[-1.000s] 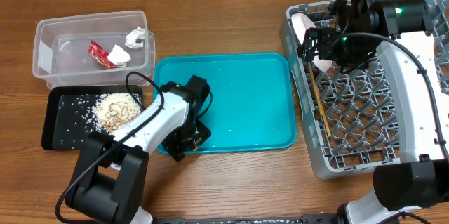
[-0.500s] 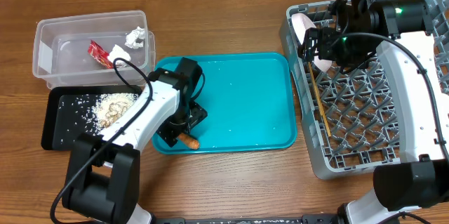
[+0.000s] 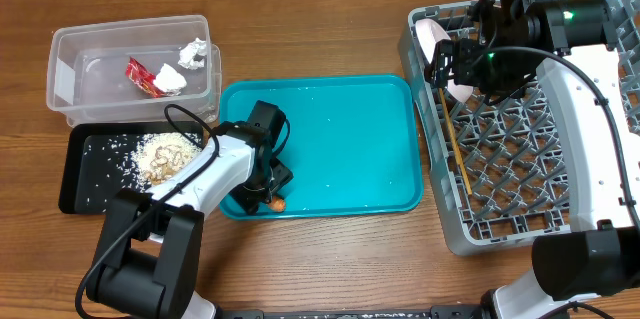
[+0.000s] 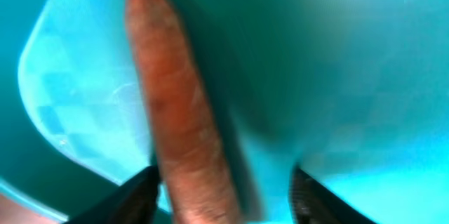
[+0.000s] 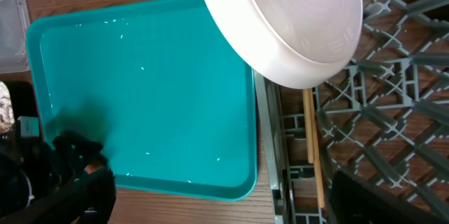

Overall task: Sort waste into correct bins and load items into the dishwasher
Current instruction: 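Reach left gripper down to the carrot on the teal tray and grasp it, then carry the carrot left and drop it onto the black scrap tray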

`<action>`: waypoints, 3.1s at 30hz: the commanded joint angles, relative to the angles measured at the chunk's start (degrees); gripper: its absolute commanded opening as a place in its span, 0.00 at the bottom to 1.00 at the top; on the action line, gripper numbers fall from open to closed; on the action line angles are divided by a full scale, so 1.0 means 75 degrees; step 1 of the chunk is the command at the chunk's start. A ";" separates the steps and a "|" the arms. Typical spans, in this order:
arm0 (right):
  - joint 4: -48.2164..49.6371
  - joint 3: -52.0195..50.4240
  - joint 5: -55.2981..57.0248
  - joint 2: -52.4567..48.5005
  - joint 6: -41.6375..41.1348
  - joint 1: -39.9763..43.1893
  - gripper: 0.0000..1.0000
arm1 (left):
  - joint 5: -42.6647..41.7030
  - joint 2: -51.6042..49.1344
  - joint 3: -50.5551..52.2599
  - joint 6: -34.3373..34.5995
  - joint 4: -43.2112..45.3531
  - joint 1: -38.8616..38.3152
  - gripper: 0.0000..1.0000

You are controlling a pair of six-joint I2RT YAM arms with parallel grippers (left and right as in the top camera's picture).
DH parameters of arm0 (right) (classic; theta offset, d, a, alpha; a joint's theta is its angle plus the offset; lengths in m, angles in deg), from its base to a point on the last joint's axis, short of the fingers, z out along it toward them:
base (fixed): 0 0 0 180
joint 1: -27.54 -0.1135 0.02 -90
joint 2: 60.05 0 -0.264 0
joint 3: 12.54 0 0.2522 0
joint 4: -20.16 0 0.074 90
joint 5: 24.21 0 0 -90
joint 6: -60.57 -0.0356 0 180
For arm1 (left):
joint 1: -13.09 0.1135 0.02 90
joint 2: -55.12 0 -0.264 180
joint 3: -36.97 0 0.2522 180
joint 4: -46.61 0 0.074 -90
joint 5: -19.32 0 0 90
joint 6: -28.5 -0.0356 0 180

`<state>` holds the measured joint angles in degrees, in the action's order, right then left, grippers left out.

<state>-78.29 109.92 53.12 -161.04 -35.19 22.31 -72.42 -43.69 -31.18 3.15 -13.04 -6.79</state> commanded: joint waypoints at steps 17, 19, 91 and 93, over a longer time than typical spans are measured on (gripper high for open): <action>0.0015 0.0143 -0.0058 0.0050 0.0000 0.0009 1.00 | 0.0819 -0.0152 -0.2014 -0.0970 -0.1746 0.0475 0.04; 0.0017 0.0143 -0.0035 0.0050 0.0000 0.0009 1.00 | 0.1070 -0.0152 -0.2489 -0.0965 -0.2224 0.0691 0.04; 0.2460 0.0143 -0.0449 0.0006 0.1029 -0.0294 1.00 | -0.0603 0.1075 -0.5056 -0.7769 -0.3139 0.3293 1.00; 0.1909 0.0143 0.0044 0.0006 0.0921 -0.0283 1.00 | -0.0472 0.1075 -0.5059 -0.7761 -0.4004 0.3246 1.00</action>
<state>-62.01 109.94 49.36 -161.04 -29.53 20.06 -76.71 -36.26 -67.99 -49.79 -38.96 17.61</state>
